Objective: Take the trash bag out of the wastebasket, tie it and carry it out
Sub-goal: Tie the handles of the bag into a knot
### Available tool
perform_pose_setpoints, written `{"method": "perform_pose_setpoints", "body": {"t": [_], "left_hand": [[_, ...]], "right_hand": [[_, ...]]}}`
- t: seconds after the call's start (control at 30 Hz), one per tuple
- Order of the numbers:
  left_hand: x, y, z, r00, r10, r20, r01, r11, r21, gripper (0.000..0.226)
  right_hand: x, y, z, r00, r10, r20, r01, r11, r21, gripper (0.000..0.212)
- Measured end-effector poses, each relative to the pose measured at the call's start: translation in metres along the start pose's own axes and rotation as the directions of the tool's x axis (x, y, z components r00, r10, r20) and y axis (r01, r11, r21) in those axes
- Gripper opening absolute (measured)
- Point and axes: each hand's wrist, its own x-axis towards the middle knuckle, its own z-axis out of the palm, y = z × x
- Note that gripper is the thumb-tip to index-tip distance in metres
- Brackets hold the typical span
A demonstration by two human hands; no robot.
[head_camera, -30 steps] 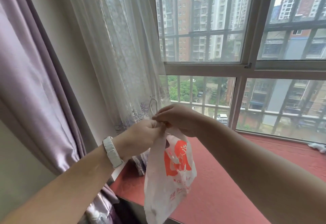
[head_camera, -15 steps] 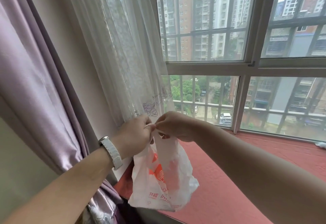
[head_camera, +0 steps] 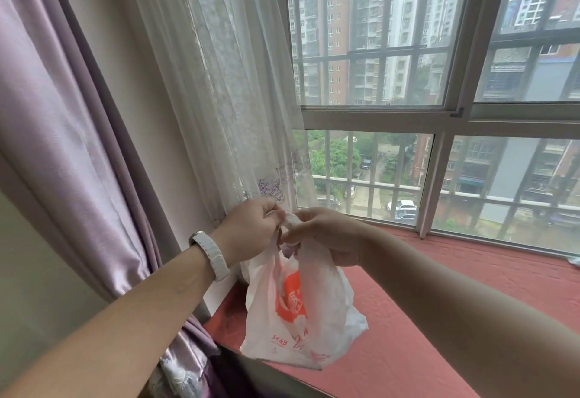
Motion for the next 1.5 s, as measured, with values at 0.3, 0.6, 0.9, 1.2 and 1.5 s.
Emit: {"method": "perform_pose_setpoints", "body": {"t": [0.3, 0.6, 0.9, 1.2, 1.5], "left_hand": [[0.009, -0.006, 0.009, 0.999, -0.035, -0.007, 0.035, 0.996, -0.079, 0.024], [0.008, -0.007, 0.010, 0.983, -0.128, 0.132, 0.164, 0.936, -0.310, 0.023], [-0.007, -0.009, 0.000, 0.937, -0.054, 0.345, 0.280, 0.707, -0.649, 0.018], [-0.016, -0.044, 0.005, 0.974, -0.166, 0.152, 0.218, 0.517, -0.828, 0.013], [-0.011, -0.034, 0.026, 0.991, -0.130, 0.041, 0.042, 0.003, -0.999, 0.016]], "right_hand": [[-0.007, -0.001, -0.008, 0.999, -0.005, -0.033, 0.013, 0.974, 0.228, 0.039], [-0.015, 0.007, -0.010, 0.978, -0.174, -0.114, 0.184, 0.979, 0.082, 0.030], [-0.014, 0.014, -0.019, 0.807, -0.350, -0.475, 0.395, 0.919, -0.005, 0.015], [-0.023, 0.014, -0.036, 0.779, -0.233, -0.582, 0.455, 0.849, 0.270, 0.020], [-0.020, 0.013, -0.026, 0.808, -0.088, -0.582, 0.510, 0.598, 0.618, 0.019]]}}
